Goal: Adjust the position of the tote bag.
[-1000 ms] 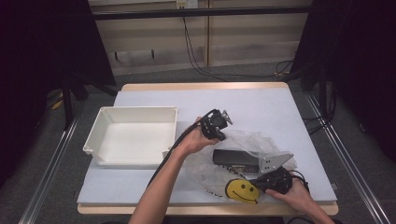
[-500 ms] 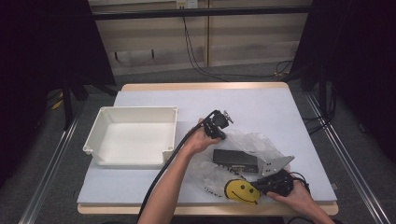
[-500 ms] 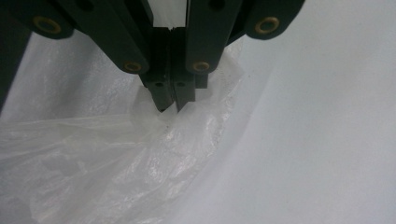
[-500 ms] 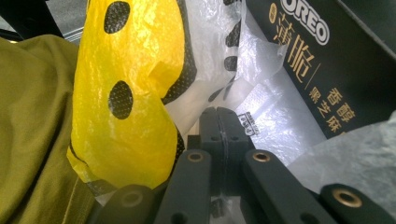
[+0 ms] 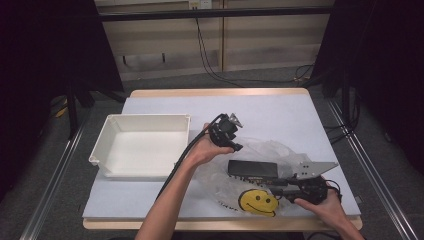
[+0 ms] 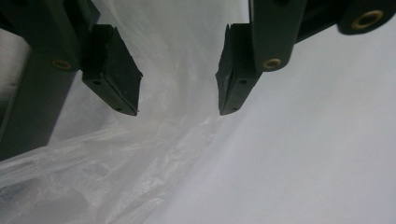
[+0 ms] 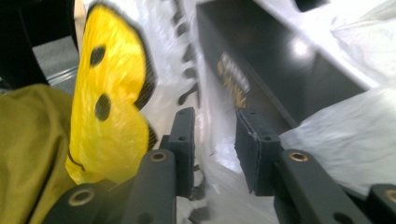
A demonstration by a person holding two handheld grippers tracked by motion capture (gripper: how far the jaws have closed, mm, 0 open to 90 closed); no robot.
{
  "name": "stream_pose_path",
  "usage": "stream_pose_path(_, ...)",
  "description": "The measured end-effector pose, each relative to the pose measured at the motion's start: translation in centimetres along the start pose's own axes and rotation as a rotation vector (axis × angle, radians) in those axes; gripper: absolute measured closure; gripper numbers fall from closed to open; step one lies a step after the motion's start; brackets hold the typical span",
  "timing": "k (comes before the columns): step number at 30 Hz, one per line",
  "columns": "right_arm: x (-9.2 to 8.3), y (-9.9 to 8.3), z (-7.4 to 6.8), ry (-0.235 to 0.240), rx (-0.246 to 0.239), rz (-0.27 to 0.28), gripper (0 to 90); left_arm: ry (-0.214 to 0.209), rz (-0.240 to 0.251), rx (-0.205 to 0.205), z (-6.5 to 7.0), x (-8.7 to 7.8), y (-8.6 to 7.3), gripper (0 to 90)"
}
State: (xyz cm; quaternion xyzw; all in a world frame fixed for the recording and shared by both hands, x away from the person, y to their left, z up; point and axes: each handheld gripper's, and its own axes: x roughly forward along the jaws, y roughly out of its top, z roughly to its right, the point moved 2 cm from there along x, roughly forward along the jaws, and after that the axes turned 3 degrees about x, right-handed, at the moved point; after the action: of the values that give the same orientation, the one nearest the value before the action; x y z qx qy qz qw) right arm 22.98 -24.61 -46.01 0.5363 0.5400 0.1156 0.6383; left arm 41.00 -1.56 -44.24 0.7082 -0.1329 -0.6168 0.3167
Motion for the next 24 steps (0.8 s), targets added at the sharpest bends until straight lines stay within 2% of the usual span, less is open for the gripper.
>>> stream_pose_path(4, -0.6, 0.4, 0.2, -0.020, 0.004, 0.024, 60.6, 0.022, 0.059, 0.004, 0.5, -2.0, -0.4, 47.1)
stream_pose_path(5, -0.8, 0.5, 0.3, -0.029, 0.009, 0.033, 60.7, 0.038, 0.070, 0.011, 0.7, -2.5, -0.5, 47.1)
stream_pose_path(6, -0.9, 0.8, 0.5, -0.030, 0.028, 0.057, 61.7, 0.036, 0.081, 0.018, 0.9, -3.1, -0.6, 47.5)
stream_pose_path(7, -0.9, 0.8, 0.5, -0.030, 0.028, 0.057, 61.7, 0.039, 0.092, 0.024, 1.2, -3.5, -0.6, 47.5)
stream_pose_path(8, -0.9, 1.1, 0.7, -0.039, 0.032, 0.064, 62.4, 0.051, 0.101, 0.031, 1.5, -4.0, -0.7, 47.7)
stream_pose_path(9, -0.9, 1.3, 0.8, -0.044, 0.037, 0.070, 65.9, 0.046, 0.111, 0.039, 1.8, -4.4, -0.8, 48.6)
stream_pose_path(11, -0.8, 1.8, 0.7, -0.031, 0.041, 0.084, 72.6, 0.050, 0.144, 0.049, 2.8, -5.3, -1.0, 54.4)
stream_pose_path(12, -0.7, 2.0, 0.1, -0.014, 0.034, 0.082, 79.4, 0.028, 0.144, 0.071, 3.5, -5.9, -1.4, 65.7)
stream_pose_path(13, -0.7, 2.1, -0.2, -0.016, 0.025, 0.083, 82.0, 0.028, 0.144, 0.071, 3.5, -5.9, -1.4, 72.0)
stream_pose_path(14, -0.8, 2.2, -0.5, -0.010, 0.025, 0.088, 83.8, 0.036, 0.145, 0.068, 3.7, -6.0, -1.7, 76.1)
stream_pose_path(15, -0.8, 2.2, -0.5, -0.010, 0.025, 0.088, 83.8, 0.014, 0.139, 0.062, 3.9, -6.2, -2.1, 76.1)
stream_pose_path(16, -1.3, 2.7, -1.2, -0.005, 0.005, 0.096, 86.3, -0.005, 0.125, 0.076, 4.0, -6.2, -2.5, 82.8)
stream_pose_path(19, -1.9, 3.3, -1.3, -0.015, -0.003, 0.108, 88.5, -0.018, 0.090, 0.067, 4.3, -5.6, -4.0, 86.4)
stream_pose_path(20, -2.5, 4.0, -0.6, -0.043, 0.002, 0.132, 89.0, -0.007, 0.064, 0.053, 4.4, -5.0, -4.8, 87.7)
stream_pose_path(21, -2.5, 4.0, -0.6, -0.043, 0.002, 0.132, 89.0, -0.007, 0.064, 0.053, 4.4, -5.0, -4.8, 87.8)
stream_pose_path(22, -2.4, 4.3, 0.7, -0.079, 0.021, 0.128, 89.7, -0.012, 0.042, 0.051, 4.3, -4.5, -5.4, 88.0)
stream_pose_path(23, -2.2, 4.3, 1.3, -0.090, 0.032, 0.123, 90.0, 0.003, 0.034, 0.037, 4.3, -4.2, -5.7, 88.0)
stream_pose_path(24, -2.2, 4.3, 1.3, -0.090, 0.032, 0.123, 90.0, 0.003, 0.034, 0.037, 4.3, -4.2, -5.7, 88.1)
